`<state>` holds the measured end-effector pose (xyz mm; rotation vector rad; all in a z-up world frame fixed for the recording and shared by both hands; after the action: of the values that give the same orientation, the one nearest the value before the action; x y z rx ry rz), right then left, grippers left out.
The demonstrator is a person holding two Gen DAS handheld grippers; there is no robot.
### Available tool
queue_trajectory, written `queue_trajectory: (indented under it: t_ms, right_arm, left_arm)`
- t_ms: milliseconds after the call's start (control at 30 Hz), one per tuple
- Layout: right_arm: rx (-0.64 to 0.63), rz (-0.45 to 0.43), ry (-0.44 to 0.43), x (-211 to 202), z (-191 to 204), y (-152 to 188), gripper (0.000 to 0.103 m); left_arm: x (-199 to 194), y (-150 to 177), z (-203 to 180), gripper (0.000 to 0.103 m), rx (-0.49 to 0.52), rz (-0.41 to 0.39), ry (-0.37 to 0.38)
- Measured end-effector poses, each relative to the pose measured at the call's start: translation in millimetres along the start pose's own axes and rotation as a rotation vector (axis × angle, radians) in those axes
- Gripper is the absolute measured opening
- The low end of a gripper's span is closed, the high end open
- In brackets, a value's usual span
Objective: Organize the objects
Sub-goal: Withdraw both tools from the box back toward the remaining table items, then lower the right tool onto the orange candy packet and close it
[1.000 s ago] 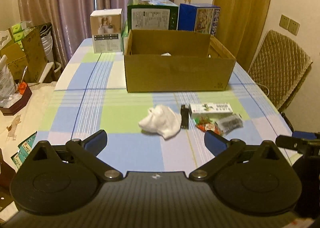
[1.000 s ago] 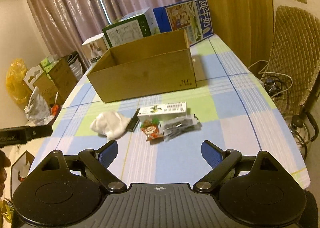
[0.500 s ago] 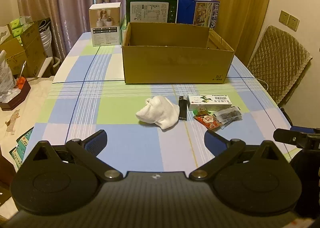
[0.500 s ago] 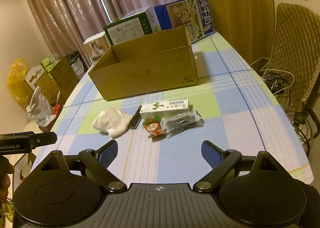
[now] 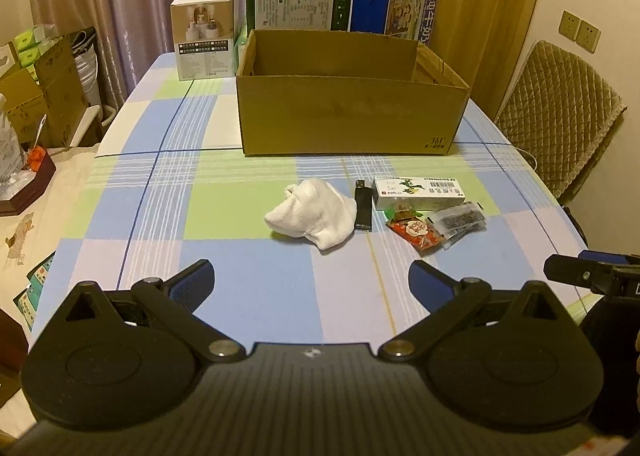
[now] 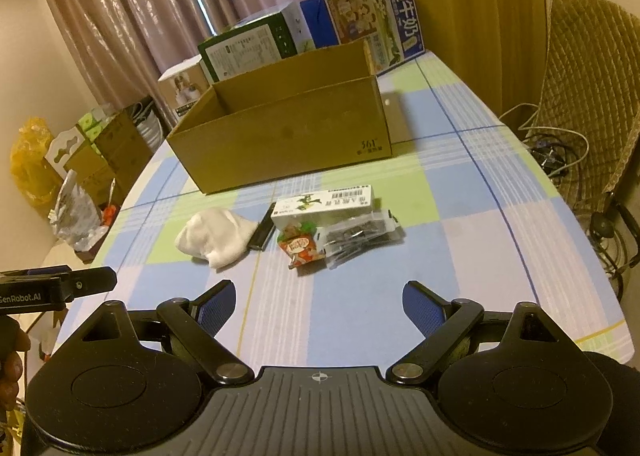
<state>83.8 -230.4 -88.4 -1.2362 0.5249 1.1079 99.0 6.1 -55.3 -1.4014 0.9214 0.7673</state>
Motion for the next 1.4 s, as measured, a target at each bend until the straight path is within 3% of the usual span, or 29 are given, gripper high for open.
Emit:
queue_trajectory:
  t_ms: [667, 1100, 1400]
  right_arm:
    - [-0.049, 0.044, 0.008, 37, 4, -8, 0.087]
    - [-0.159, 0.092, 0.014, 79, 14, -27, 0.058]
    - [-0.213, 0.142, -0.007, 123, 25, -45, 0.05]
  left_arm:
    - [30, -7, 9, 0.102, -0.004, 0.04, -0.005]
    - [59, -23, 16, 0.101, 0.011, 0.066, -0.013]
    - [88, -38, 23, 0.101, 0.048, 0.089, -0.039]
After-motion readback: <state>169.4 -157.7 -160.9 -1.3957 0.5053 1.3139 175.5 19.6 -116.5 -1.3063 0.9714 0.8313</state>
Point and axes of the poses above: each gripper's, at about its wrist camera, not at the fingertips, and x roughly the way its jaws point, z to its left, y to its underside, the point moved 8 cm from there along x, roughly the way its jaws point, and after that the axes turned 15 degrees about z, right-handed, at the moved point
